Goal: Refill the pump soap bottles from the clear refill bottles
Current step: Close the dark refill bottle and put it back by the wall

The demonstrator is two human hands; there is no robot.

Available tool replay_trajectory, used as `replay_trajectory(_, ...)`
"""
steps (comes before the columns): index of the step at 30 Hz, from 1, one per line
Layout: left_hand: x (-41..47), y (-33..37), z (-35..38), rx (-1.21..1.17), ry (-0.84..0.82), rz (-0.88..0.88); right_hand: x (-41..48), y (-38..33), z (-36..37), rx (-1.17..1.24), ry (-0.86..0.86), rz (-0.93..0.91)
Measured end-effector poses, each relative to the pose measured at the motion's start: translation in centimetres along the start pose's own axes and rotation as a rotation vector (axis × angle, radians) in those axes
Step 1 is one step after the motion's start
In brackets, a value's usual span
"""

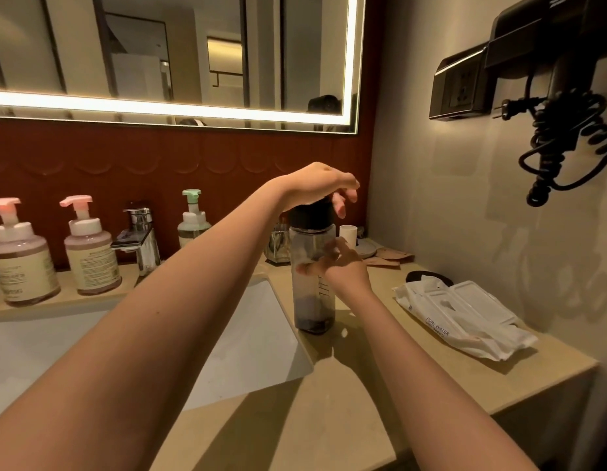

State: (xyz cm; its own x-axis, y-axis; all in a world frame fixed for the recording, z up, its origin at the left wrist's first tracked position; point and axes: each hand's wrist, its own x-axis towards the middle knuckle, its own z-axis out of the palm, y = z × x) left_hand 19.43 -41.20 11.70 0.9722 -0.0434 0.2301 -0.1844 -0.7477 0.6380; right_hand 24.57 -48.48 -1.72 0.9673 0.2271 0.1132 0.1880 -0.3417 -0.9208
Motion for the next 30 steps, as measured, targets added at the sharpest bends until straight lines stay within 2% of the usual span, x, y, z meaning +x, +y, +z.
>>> replay_trajectory(3,0.1,-0.1,1.0,-0.038,0.096,0.153,0.3,0.3,0.0,-0.045,0.057,-0.010)
replay_trajectory(5,0.5,-0.6,0.9,0.240,0.207,0.172,-0.1,0.1,-0.4,0.000,0.037,-0.006)
replay_trajectory(7,0.7,-1.0,0.7,0.696,0.252,0.035,-0.1,0.1,-0.6,0.014,0.007,-0.017)
replay_trajectory(9,0.7,-1.2,0.5,0.893,0.170,-0.196,0.0,0.0,-0.5,-0.007,0.023,-0.039)
replay_trajectory(10,0.8,-1.1,0.5,0.907,0.131,-0.273,0.0,-0.2,-0.4,-0.025,0.032,-0.048)
replay_trajectory(12,1.0,-0.4,0.3,0.879,0.035,-0.317,-0.2,-0.6,-0.3,-0.048,0.011,-0.061)
replay_trajectory(16,0.4,2.1,-0.6,0.786,-0.244,-0.179,-0.5,-0.9,-0.7,-0.005,-0.036,-0.046)
replay_trajectory(19,0.1,2.5,-0.7,0.737,-0.255,-0.150,-0.4,-0.8,-0.7,0.006,-0.022,-0.041)
replay_trajectory(24,0.6,0.7,-0.4,0.685,-0.135,-0.318,-0.2,-0.7,-0.6,-0.043,-0.008,-0.071)
replay_trajectory(30,0.8,0.8,-0.9,0.605,-0.186,-0.260,-0.9,-0.6,-0.9,-0.078,-0.001,-0.103)
